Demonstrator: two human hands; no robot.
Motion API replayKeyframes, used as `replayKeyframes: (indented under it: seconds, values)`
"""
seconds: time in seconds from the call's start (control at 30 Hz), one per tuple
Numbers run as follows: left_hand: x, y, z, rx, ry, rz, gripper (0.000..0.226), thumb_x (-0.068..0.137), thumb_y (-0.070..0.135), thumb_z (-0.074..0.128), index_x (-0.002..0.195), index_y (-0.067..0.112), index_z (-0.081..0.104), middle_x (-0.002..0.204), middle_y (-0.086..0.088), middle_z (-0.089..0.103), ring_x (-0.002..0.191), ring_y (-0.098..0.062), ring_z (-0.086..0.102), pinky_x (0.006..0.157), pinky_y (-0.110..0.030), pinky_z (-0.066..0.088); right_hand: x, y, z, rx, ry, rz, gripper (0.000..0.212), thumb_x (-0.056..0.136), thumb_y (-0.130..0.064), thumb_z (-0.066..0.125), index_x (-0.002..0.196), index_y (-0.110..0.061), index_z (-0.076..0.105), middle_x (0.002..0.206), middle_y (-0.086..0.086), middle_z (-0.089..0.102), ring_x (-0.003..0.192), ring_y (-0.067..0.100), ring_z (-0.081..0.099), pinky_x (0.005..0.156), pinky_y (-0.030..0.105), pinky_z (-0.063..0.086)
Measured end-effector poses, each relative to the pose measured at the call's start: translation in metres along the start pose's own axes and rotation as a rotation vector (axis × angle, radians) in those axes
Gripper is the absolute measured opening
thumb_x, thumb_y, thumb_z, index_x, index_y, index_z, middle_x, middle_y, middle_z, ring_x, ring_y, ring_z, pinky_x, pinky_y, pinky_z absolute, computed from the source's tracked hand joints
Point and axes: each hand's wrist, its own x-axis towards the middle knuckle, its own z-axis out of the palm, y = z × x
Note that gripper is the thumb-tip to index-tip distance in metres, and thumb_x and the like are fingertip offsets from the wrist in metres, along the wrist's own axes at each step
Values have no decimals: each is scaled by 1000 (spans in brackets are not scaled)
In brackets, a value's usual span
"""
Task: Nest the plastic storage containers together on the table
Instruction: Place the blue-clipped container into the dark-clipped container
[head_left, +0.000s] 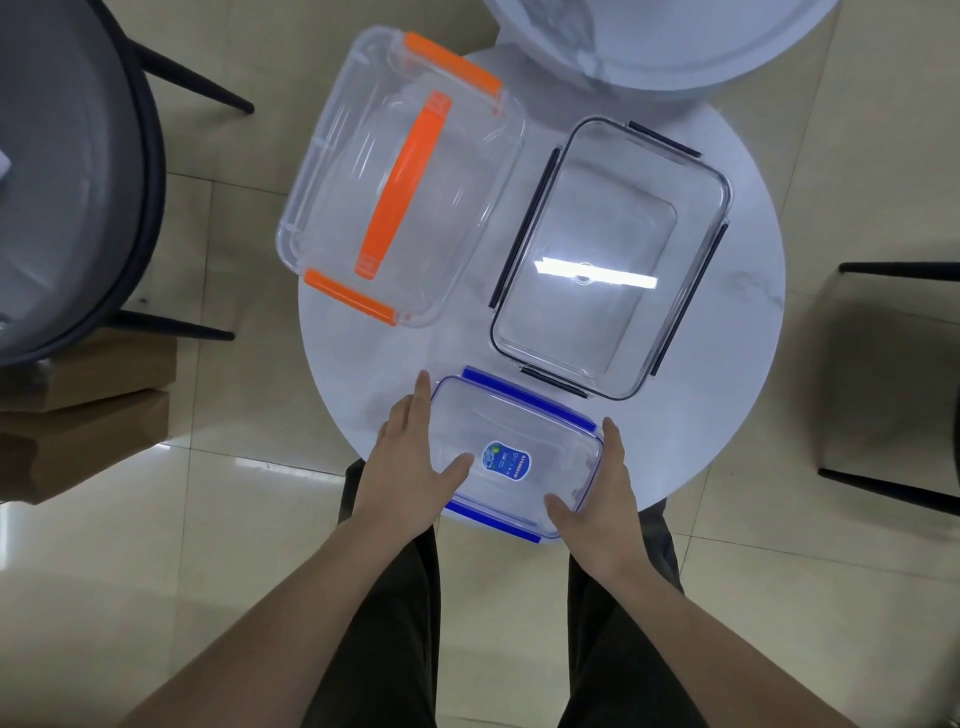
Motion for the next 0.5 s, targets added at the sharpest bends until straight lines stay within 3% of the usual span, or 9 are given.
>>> replayKeyframes:
  seconds: [0.17, 0.27, 0.4, 0.5]
  values:
    - [-13, -7, -9, -131, 65, -15, 93, 88, 45, 72, 159, 30, 14, 141, -2, 50, 114, -6, 48, 80, -22, 51, -18, -6, -13, 68, -36, -52, 96, 79, -12, 79, 151, -30, 18, 134, -3, 47, 123, 16, 51, 89, 47, 58]
    - [-22, -7, -18, -209, 68, -43, 86, 87, 45, 71, 157, 29, 23, 139, 1, 52, 111, -6, 51, 66, -4, 43, -30, -11, -22, 73, -42, -71, 92, 81, -11, 77, 151, -29, 19, 136, -2, 47, 126, 19, 51, 87, 41, 59]
    - [-33, 1, -33, -272, 103, -70, 80, 78, 59, 62, 147, 22, 43, 132, 3, 58, 108, -11, 58, 67, -13, 48, -43, -18, -33, 54, -24, -98, 89, 83, -13, 75, 150, -32, 20, 134, -6, 48, 118, 17, 55, 71, 12, 56]
    - [-39, 12, -44, -311, 126, -86, 80, 73, 65, 57, 136, 17, 55, 125, -1, 64, 103, -14, 63, 73, -23, 54, -51, -26, -40, 83, -5, -79, 86, 84, -14, 74, 150, -31, 22, 132, -8, 51, 114, 16, 59, 66, 10, 55]
